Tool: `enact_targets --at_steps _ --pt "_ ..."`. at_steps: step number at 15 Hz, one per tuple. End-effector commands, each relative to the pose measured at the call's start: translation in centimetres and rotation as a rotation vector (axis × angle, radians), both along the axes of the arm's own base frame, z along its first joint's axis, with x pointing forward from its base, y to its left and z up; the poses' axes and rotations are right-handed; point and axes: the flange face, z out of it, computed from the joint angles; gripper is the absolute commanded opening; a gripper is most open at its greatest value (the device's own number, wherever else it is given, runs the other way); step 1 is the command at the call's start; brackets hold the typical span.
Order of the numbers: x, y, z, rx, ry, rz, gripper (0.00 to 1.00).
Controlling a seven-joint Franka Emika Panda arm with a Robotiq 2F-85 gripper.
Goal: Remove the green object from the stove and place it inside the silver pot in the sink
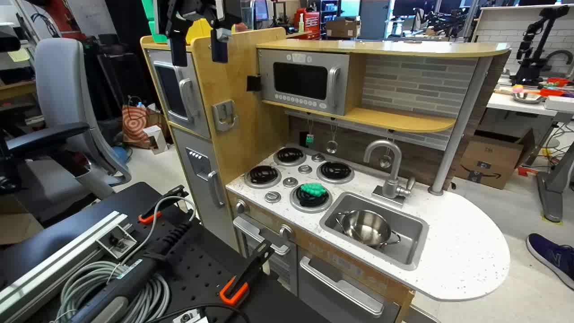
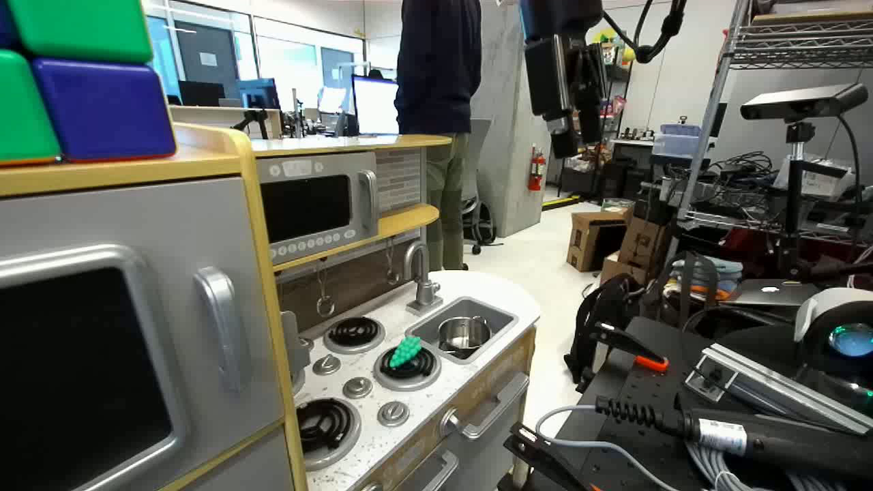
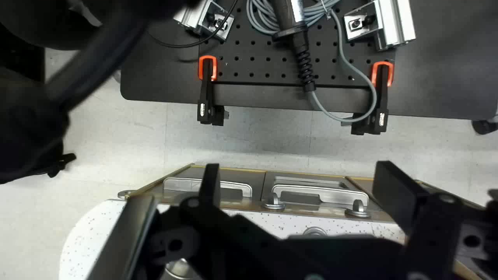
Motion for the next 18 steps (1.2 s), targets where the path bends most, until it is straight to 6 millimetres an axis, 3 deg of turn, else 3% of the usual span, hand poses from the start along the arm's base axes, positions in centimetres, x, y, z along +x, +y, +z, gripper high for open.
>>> enact_targets --at_steps 1,4,11,15,18 --pt "0.0 0.0 0.0 0.000 0.000 0.000 1.00" --pt "0.0 0.0 0.0 0.000 0.000 0.000 1.00" --pt "-1.0 -3.4 0.9 0.008 0.188 0.409 1.00" --pt "-1.4 -3.3 0.2 0.036 0.221 0.393 1.00" --pt "0.5 -3.5 0.0 0.094 0.076 0.210 1.00"
